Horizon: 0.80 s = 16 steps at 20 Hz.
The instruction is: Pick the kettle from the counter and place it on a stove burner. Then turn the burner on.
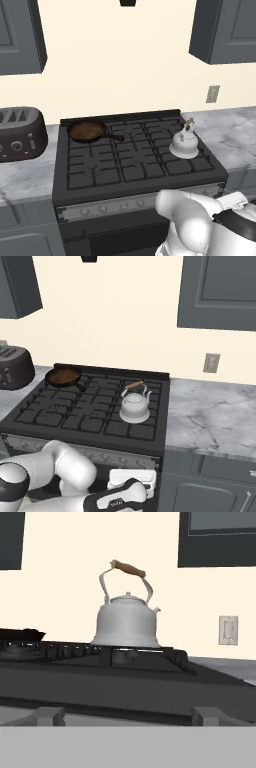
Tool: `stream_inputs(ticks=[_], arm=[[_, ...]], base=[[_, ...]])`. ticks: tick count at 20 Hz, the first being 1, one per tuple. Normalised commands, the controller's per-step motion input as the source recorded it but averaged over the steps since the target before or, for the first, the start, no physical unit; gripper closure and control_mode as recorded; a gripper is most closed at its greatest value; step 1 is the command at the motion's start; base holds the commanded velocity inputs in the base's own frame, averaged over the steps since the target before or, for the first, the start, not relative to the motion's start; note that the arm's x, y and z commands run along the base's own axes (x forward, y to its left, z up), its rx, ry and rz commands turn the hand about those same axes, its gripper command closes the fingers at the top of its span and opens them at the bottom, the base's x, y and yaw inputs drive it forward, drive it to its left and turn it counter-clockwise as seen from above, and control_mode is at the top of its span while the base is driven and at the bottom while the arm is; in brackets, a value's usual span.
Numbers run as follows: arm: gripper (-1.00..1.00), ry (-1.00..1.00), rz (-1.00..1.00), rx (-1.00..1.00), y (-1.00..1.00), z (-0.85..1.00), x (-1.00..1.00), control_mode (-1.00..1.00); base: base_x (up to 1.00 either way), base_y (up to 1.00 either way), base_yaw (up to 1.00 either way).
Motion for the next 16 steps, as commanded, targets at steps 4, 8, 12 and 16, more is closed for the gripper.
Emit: stream_inputs(ticks=[4, 8, 12, 16], arm=[[-1.00, 0.00, 0.00, 0.00, 0.00, -0.22, 0.23, -1.00], [-1.00, 0.00, 0.00, 0.00, -0.03, -0.18, 0.22, -1.00], [-1.00, 0.00, 0.00, 0.00, -0.14, -0.21, 0.15, -1.00], [-1.00, 0.00, 0.00, 0.00, -0.26, -0.28, 0.06, -1.00]], base=[[0.00, 0.00, 0.00], [0.00, 0.00, 0.00], [0.00, 0.00, 0.00], [0.00, 0.00, 0.00]])
